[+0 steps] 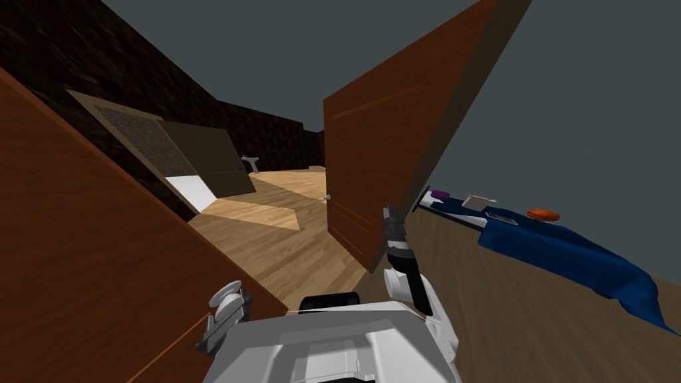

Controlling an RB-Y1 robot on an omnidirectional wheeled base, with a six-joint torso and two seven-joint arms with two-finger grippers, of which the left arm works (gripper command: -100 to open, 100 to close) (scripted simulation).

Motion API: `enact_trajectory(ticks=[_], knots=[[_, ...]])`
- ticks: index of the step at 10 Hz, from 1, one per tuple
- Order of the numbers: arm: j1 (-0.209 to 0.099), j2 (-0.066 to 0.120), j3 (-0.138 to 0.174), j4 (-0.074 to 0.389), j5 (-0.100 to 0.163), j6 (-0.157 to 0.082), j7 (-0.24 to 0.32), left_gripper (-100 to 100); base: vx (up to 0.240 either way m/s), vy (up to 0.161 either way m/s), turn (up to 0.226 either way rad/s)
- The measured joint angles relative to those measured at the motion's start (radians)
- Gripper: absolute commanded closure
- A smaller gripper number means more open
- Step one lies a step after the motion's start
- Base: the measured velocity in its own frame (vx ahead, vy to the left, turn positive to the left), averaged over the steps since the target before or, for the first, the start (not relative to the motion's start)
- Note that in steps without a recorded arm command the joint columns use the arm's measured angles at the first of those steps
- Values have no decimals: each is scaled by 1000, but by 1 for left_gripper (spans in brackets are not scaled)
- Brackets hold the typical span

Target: Push the door open

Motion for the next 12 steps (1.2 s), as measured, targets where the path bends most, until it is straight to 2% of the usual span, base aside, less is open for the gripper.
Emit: enact_trajectory(ticks=[1, 2, 6, 8, 10, 12], knots=[[-5, -1, 10, 9, 7, -4, 2, 100, 197, 79, 54], [2, -6, 17, 7, 12, -9, 2, 100, 175, 86, 64], [11, -19, 59, -17, 45, -5, -27, 100, 198, 85, 55], [13, -18, 72, -13, 51, -12, -27, 100, 106, 55, 33], [12, -16, 83, 1, 69, -14, -25, 100, 160, 116, 29], [28, -17, 96, -13, 88, -20, -28, 100, 171, 121, 44]])
